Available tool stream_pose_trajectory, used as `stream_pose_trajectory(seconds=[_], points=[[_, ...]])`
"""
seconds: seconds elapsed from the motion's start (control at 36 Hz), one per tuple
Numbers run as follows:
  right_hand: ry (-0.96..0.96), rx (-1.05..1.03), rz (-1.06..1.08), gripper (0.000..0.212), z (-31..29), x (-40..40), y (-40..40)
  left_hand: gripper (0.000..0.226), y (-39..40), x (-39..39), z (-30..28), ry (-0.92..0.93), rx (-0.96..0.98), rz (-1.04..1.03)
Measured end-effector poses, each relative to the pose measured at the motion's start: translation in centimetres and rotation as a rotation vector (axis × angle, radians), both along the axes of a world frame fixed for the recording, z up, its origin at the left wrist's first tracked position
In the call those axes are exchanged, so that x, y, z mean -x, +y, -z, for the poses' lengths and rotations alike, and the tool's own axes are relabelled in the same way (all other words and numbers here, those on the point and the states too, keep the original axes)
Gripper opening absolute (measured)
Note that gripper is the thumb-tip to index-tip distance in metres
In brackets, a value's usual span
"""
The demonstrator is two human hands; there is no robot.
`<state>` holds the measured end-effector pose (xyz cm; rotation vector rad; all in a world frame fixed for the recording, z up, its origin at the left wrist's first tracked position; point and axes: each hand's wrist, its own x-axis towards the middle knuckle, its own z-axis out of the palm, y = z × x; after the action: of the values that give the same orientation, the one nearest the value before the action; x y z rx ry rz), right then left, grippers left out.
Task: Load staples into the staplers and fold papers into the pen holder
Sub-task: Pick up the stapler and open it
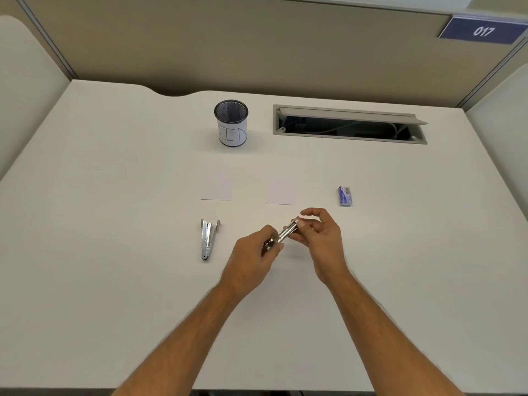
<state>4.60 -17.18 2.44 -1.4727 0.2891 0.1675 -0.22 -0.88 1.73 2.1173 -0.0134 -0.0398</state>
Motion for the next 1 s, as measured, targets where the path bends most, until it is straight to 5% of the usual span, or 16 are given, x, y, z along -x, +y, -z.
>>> stream_pose_trajectory(seconds=[0.28,0.81,1.0], points=[[-0.022,-0.069,0.011,0.029,-1.2,0.5,0.2,0.021,-0.4,0.1,-0.1,0.044,0.02,-0.048],[-0.169,0.04,-0.055,0.024,-2.7,1.1,0.3,0.03,-0.7,0.1,-0.6,0.114,0.069,-0.128],[-0.217,0.181,-0.078,0.058,-2.5,1.7,0.6,0.026,-0.7,0.1,-1.0,0.11,0.069,-0.166]])
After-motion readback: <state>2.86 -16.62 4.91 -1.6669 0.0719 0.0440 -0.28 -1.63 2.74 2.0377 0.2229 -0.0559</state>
